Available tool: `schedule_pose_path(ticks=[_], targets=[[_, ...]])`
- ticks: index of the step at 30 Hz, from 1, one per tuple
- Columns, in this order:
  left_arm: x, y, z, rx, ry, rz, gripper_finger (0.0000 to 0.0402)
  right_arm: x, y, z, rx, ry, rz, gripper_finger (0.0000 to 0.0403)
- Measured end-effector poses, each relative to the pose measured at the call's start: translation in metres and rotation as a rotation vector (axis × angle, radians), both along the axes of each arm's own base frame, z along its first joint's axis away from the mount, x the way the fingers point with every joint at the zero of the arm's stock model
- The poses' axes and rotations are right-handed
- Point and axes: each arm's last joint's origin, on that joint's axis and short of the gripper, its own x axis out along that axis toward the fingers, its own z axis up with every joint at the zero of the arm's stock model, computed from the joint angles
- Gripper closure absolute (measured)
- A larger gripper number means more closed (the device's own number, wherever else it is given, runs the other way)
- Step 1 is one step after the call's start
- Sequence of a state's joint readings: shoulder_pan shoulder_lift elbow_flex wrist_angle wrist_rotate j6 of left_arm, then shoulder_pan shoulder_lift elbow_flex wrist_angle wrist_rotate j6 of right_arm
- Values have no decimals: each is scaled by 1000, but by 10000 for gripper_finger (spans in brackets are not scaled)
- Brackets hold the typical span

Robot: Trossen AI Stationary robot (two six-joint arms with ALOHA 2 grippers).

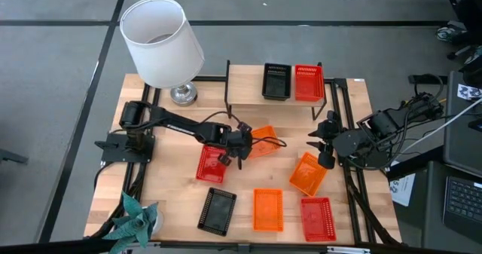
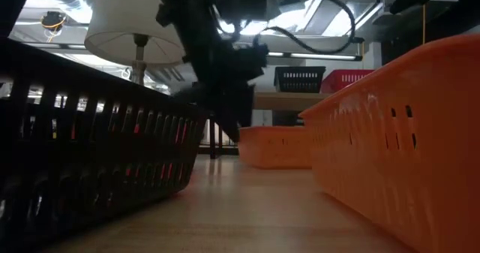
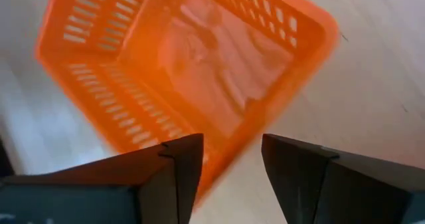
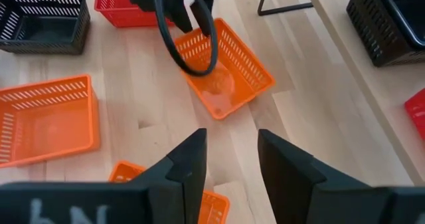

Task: Stack baskets on shelf by color
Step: Put the top left orange bin on the shelf

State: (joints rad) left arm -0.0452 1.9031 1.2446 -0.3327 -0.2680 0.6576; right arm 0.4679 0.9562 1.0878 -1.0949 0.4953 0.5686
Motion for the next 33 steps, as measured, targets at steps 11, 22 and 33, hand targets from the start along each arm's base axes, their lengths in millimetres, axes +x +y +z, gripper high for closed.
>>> schedule_pose_path(ticks=[11,22,33], targets=[[-1,-23,-1,-79,-40,75,321,0,0,0,2,0,-2,268],[-13,-77,127,-210,-247,175,399,0,0,0,1,1,-2,268],[-31,22,235,-80,-412,480,401,0,0,0,-17,7,16,268]])
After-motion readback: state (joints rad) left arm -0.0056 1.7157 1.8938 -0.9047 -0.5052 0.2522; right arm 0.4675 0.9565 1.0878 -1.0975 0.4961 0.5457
